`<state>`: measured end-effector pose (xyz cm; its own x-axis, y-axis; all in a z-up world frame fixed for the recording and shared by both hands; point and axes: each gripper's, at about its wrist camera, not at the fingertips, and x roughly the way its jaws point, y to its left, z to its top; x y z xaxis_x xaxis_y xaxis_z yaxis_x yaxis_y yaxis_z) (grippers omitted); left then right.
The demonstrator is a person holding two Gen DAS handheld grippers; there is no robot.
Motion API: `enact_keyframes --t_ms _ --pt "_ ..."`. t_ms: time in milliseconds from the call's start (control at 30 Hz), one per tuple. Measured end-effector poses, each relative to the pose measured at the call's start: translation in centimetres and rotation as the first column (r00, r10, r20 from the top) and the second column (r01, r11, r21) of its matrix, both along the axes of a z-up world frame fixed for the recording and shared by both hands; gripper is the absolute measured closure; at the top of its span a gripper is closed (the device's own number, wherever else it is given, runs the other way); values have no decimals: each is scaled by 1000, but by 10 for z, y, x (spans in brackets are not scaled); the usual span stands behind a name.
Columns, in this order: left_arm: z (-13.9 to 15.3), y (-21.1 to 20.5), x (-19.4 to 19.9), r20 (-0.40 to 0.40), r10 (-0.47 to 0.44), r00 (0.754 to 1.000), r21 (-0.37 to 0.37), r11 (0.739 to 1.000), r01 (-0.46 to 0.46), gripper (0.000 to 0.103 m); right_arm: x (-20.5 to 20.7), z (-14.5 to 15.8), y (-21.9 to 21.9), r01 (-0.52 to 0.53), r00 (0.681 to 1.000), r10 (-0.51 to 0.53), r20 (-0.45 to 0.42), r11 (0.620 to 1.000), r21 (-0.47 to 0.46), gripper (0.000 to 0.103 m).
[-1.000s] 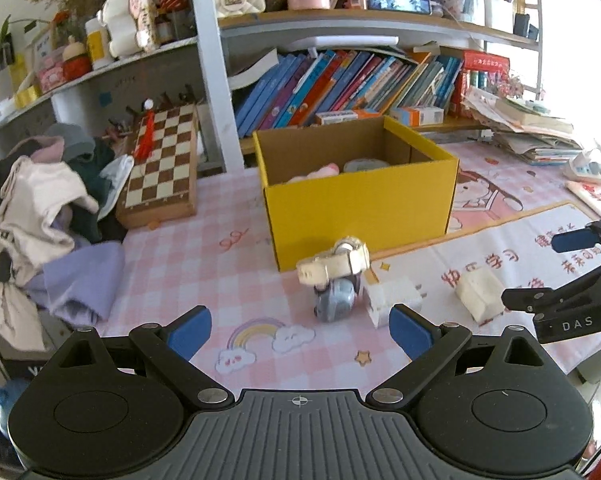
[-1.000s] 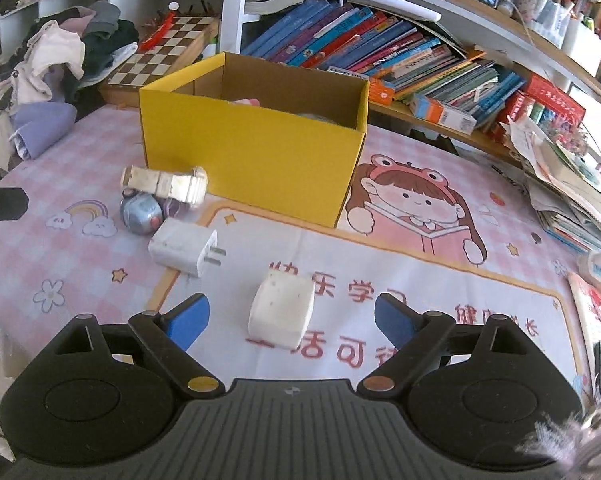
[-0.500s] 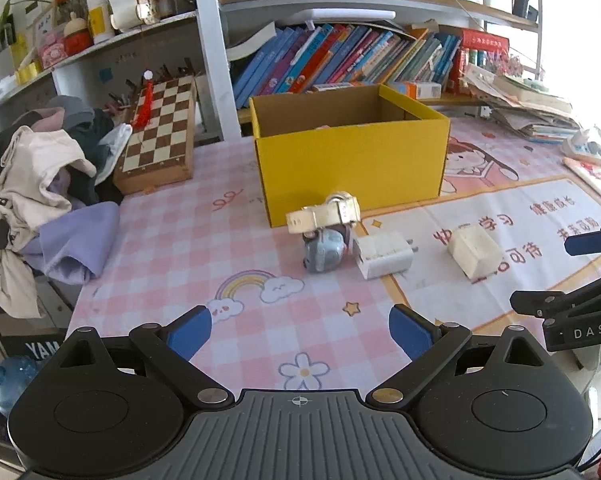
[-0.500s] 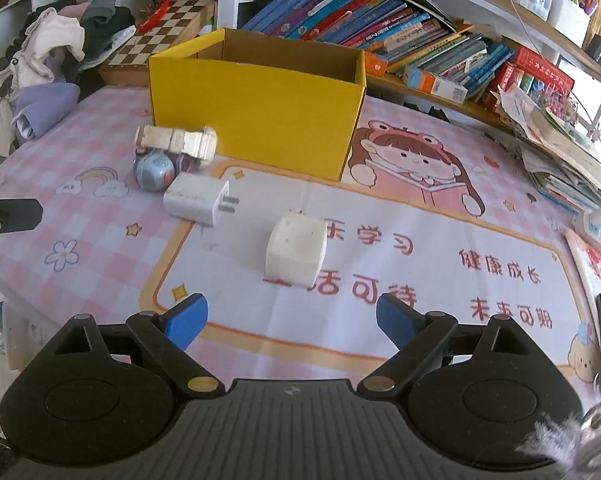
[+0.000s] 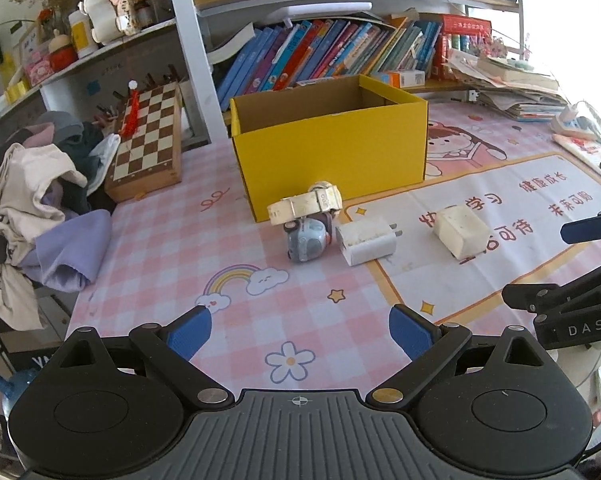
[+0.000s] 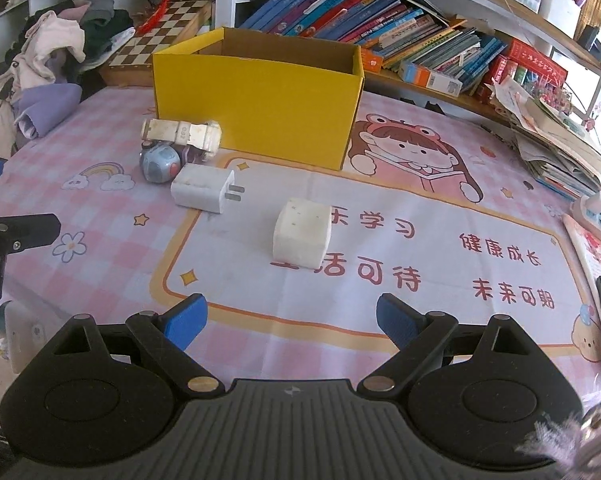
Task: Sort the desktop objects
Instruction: 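Move the right tool toward the white foam block while the left tool approaches the large white charger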
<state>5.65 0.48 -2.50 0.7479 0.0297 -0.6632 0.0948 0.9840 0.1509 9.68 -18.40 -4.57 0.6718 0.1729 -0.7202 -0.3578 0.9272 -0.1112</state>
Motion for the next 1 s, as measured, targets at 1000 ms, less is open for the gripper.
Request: enact_keyframes --t_ms 1000 --pt "-12 -13 11 -42 -20 999 0 1000 20 6 4 -7 -7 -2 999 2 -46 1000 -6 11"
